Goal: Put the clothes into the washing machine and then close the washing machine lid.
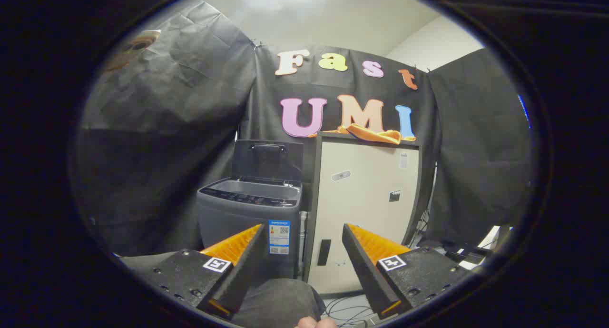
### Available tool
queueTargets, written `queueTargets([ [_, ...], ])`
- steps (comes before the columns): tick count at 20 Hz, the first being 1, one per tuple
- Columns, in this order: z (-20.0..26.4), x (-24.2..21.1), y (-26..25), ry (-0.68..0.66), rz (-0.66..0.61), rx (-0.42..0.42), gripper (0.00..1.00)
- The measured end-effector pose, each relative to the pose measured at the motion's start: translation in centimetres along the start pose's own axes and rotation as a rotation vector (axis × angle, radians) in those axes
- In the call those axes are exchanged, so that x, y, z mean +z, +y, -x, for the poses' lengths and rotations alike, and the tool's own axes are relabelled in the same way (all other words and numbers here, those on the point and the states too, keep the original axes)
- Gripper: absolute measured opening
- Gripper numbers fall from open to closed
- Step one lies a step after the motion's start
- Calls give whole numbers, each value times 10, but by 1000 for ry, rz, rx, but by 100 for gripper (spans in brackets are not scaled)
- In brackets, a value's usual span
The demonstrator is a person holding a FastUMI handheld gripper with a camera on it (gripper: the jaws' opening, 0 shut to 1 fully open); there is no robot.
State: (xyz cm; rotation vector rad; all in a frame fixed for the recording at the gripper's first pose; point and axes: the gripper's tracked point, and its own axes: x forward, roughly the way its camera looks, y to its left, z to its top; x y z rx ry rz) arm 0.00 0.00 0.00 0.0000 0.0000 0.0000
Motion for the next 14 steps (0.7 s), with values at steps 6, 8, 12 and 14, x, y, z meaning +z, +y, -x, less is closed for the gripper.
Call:
queueTargets([
  [6,-1,0,0,3,-11,2,97],
  [8,-1,0,1,3,-13,1,97],
  [12,-1,-1,1,7,-12,2,97],
  [14,-1,0,2,3,-8,3,97],
])
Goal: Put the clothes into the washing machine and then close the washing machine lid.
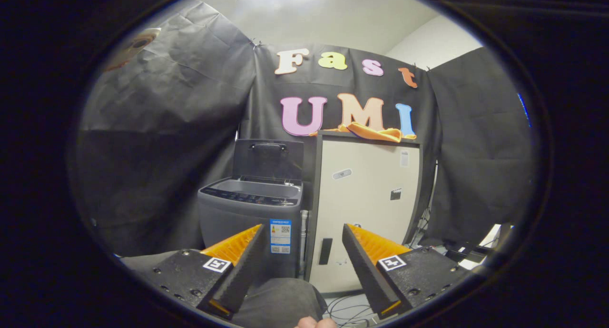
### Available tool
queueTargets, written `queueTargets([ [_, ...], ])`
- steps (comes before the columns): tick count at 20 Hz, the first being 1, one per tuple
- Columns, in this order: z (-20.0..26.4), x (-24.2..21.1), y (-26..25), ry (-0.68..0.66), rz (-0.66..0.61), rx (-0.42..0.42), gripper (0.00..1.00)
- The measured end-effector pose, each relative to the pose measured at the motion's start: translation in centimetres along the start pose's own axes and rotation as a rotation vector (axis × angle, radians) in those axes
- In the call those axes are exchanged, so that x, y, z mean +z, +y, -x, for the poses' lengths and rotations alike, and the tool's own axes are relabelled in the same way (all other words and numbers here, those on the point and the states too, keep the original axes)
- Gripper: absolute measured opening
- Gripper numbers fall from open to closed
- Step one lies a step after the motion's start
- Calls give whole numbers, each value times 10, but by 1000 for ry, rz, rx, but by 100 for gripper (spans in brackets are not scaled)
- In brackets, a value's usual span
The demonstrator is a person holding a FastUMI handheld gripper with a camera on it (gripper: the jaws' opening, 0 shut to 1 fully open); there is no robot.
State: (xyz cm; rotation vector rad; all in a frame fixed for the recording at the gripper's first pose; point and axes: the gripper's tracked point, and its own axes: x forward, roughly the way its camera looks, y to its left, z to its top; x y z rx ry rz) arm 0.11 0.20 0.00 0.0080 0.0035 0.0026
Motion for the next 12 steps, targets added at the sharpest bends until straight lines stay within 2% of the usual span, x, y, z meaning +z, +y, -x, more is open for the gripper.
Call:
queueTargets([
  [12,-9,2,-5,7,-8,-18,97],
])
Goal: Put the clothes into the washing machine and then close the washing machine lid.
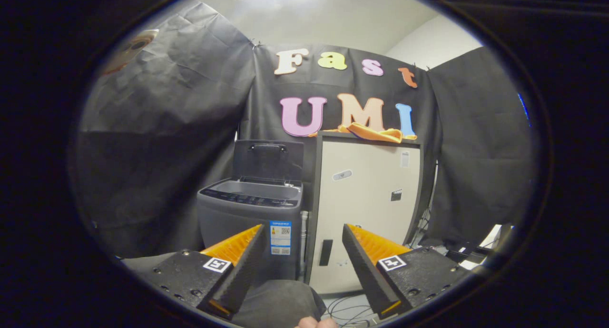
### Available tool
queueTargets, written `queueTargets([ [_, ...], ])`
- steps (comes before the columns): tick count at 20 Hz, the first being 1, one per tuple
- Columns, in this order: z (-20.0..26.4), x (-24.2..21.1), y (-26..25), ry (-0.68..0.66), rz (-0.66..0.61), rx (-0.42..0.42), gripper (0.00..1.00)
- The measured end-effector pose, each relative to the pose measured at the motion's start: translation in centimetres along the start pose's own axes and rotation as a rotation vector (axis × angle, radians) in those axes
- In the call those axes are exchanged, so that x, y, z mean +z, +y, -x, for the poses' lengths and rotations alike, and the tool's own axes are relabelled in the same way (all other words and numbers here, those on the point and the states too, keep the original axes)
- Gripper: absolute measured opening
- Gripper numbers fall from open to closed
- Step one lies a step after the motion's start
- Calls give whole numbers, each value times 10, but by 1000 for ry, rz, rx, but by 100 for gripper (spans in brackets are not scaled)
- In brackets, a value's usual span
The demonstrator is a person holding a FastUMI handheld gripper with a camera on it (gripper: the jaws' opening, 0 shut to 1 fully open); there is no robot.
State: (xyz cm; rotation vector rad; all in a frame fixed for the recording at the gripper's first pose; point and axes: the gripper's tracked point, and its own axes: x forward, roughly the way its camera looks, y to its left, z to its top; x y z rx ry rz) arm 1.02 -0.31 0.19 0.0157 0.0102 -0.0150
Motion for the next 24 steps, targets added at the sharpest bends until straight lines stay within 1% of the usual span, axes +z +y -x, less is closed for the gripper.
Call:
queueTargets([
  [6,-20,1,-13,32,-36,-27,97],
  [14,-69,20,-36,65,-5,-43,97],
  [19,-97,38,-53,89,-27,-57,97],
  [22,-112,58,-65,84,-53,-64,97],
  [24,-125,71,-74,83,-46,-77,97],
])
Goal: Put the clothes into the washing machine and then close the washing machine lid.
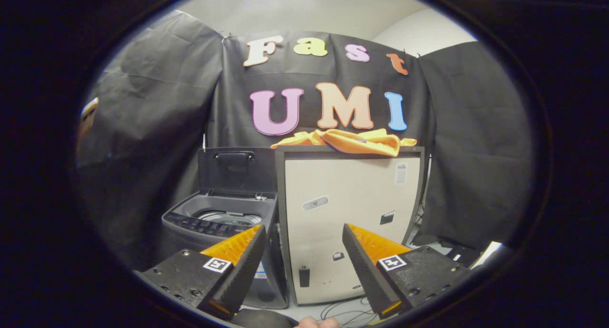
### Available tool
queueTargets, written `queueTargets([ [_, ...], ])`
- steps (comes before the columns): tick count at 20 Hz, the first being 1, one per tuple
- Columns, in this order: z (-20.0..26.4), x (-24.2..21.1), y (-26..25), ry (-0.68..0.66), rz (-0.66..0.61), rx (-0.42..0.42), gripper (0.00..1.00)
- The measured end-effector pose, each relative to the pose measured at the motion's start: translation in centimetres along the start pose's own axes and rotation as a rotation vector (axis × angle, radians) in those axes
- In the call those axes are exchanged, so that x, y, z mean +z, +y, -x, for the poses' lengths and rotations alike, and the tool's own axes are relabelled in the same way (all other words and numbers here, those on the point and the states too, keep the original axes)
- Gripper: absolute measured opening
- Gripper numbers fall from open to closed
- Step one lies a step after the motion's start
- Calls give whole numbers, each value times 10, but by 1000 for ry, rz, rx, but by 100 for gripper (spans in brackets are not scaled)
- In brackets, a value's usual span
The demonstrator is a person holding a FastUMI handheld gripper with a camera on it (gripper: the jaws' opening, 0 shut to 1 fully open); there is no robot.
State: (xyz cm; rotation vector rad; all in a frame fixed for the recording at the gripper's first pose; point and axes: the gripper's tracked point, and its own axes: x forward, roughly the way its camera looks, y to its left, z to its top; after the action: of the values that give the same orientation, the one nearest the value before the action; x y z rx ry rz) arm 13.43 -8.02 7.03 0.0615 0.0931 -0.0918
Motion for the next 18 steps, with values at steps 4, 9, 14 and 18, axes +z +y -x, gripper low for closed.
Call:
queueTargets([
  [4,-24,33,-7,-13,-17,-12,97],
  [9,-58,75,-14,-27,-82,-25,97],
  [14,-95,117,-28,-28,-128,-40,97],
  [18,-135,140,-57,10,-141,-92,97],
])
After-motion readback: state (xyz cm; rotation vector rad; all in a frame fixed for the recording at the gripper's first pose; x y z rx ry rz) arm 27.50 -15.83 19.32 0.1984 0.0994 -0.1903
